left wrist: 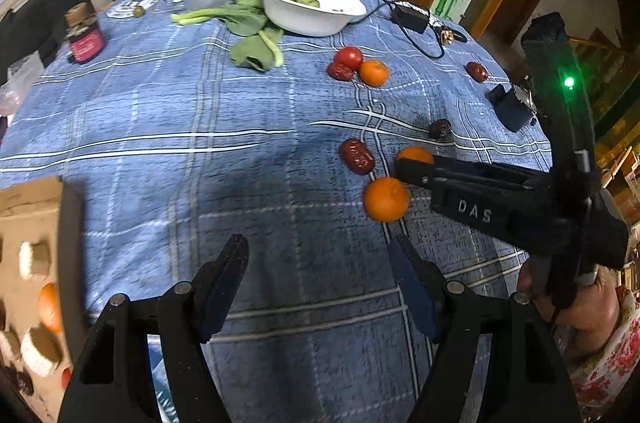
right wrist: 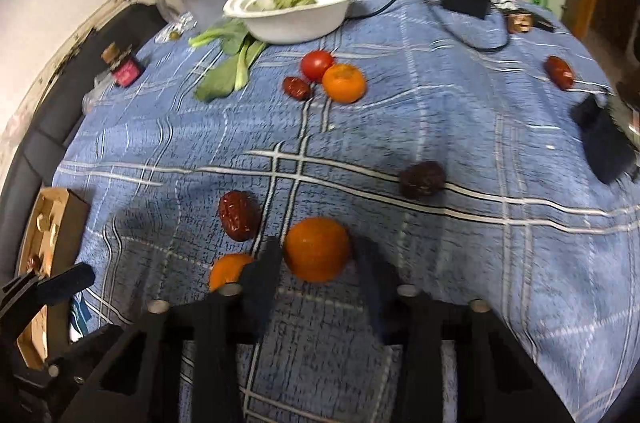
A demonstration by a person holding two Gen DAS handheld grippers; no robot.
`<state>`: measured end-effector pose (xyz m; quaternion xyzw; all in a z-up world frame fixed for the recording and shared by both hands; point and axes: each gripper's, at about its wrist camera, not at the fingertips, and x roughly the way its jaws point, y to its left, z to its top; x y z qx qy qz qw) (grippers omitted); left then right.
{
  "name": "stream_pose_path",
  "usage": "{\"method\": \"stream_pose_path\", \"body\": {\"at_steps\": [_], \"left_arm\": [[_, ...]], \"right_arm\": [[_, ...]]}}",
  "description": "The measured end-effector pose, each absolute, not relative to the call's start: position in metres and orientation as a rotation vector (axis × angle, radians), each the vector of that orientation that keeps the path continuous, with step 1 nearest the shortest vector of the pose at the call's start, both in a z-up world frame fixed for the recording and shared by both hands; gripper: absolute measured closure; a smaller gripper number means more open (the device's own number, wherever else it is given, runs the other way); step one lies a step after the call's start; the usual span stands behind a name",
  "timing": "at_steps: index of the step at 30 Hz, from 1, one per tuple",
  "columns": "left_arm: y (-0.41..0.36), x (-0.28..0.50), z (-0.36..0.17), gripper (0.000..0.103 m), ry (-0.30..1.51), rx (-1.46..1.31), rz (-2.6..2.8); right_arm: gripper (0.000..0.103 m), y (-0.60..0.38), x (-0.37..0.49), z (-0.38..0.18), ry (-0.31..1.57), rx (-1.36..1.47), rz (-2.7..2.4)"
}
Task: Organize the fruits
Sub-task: 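Grasp an orange with the left tool while the right tool grasps another orange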
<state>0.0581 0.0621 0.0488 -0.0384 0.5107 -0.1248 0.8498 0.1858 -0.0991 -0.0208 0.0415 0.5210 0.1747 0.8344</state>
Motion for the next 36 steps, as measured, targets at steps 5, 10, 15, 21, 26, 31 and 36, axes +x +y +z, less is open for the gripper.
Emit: {"method": "stream_pose_path", "body": {"at_steps": [5,10,15,21,26,31,36], "left_arm": [[0.047,0.07,0.041,0.031,1.081,-0.068,-0.304],[0.02,0.085,0.031,0.031,1.087,-0.014,-0.36],[-0.001,0.097,0.019,0.038,1.11,0.055,-0.381],[-0.002,0.095,0.02,0.072,1.124,0.056,-0.382],[0.017,0.079,0.032,0.072,1.118,-0.015,-0.374],[0.056,0.052,0.053,0.072,1.092,-0.11,-0.352],[0.115,0.012,0.077,0.072,1.054,-0.169,-0.292]], "right_arm": [[0.068,-0.111,0.181,-0.02,1.104,0.122,0.388],[0.068,-0.14,0.165,-0.017,1.105,0.2,0.352],[0.068,-0.162,0.149,-0.012,1.092,0.265,0.302],[0.068,-0.174,0.132,-0.004,1.073,0.313,0.289],[0.068,-0.17,0.119,0.005,1.064,0.327,0.288],[0.068,-0.148,0.103,0.012,1.071,0.317,0.32],[0.068,-0.101,0.088,0.022,1.086,0.291,0.403]]}}
